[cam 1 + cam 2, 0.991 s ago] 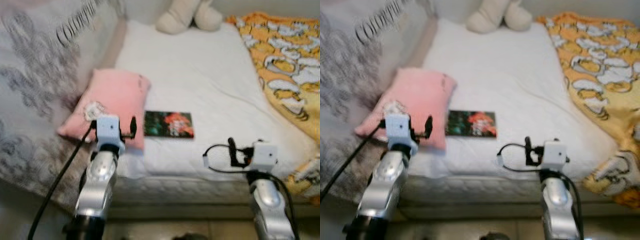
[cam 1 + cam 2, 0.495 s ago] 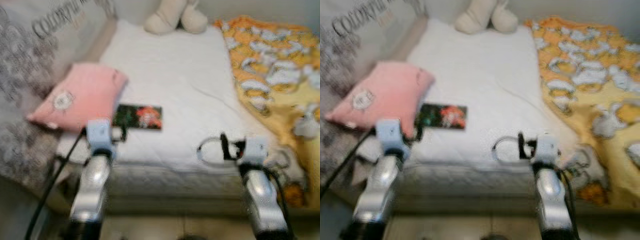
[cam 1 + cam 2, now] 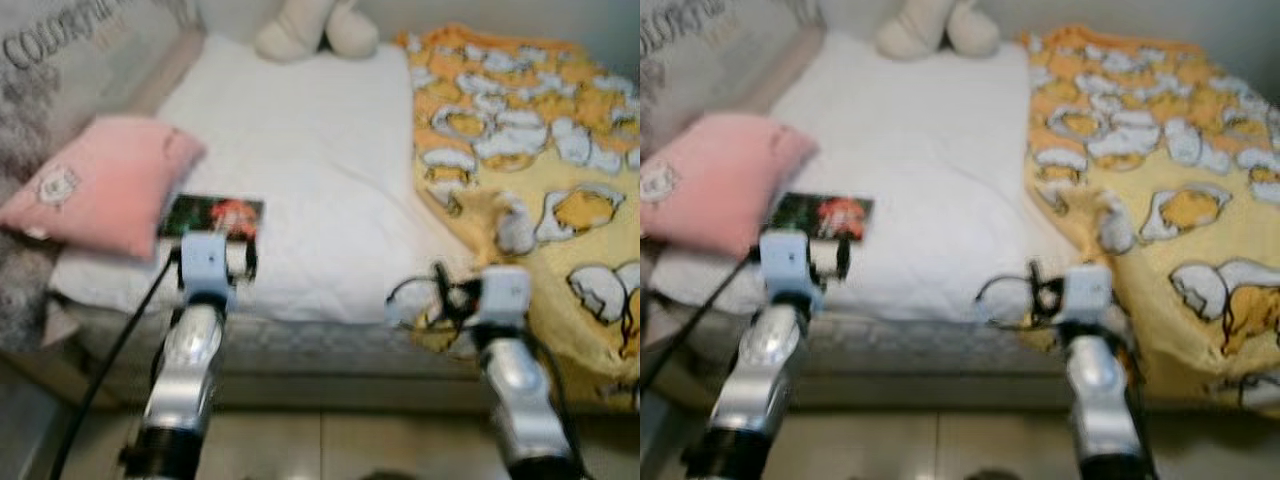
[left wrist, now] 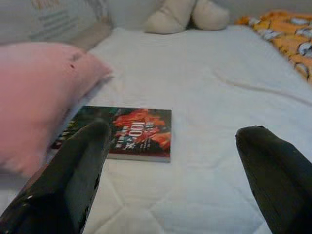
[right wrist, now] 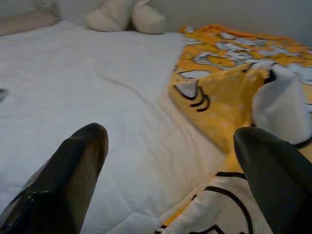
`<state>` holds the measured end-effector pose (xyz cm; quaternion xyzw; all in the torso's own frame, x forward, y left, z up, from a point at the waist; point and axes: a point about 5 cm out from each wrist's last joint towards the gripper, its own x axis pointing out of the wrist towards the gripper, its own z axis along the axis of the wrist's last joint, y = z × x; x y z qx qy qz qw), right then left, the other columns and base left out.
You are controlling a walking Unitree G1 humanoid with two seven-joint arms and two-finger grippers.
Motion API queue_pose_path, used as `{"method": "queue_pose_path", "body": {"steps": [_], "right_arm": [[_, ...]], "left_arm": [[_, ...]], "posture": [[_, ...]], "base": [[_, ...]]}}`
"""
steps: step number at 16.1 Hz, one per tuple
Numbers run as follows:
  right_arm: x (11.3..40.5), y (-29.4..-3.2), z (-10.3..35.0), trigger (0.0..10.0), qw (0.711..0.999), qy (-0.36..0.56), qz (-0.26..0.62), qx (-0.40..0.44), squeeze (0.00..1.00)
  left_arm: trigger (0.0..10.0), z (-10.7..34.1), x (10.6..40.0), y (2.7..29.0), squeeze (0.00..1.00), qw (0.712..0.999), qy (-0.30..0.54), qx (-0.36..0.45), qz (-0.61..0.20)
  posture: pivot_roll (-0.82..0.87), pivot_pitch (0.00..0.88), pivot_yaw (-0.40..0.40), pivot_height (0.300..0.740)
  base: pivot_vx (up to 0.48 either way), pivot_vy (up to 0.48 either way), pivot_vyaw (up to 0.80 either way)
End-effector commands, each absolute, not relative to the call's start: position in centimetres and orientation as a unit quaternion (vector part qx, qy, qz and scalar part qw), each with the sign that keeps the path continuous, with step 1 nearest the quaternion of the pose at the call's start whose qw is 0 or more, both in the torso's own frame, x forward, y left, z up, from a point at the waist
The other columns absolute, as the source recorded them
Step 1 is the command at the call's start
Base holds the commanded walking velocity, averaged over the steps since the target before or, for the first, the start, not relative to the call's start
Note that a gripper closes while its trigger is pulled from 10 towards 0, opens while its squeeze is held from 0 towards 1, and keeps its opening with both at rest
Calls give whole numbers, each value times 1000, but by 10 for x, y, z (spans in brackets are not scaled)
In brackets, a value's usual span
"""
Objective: Clean up the room
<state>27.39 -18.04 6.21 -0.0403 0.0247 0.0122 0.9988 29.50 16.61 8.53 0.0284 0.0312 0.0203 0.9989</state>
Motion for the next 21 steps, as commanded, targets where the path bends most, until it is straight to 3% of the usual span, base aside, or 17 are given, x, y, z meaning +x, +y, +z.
{"method": "queue_pose_path", "body": {"steps": [1,9,16,21], "right_arm": [[276,-184,63,10000,998,28,12,-54,0],[277,-170,54,10000,999,38,26,-29,0],[272,-174,50,10000,999,38,26,-25,0],[273,-167,52,10000,998,27,45,-31,0]], "left_arm": [[10000,86,298,163,0,999,33,30,10],[10000,83,304,163,0,998,39,47,-10],[10000,76,304,163,0,997,48,51,-10],[10000,76,306,170,0,996,48,71,4]], "posture": [[-122,0,46,723],[-123,0,41,723],[-129,0,44,723],[-126,0,46,723]], "base": [[0,0,-563],[0,0,-669],[0,0,-690],[478,0,0]]}}
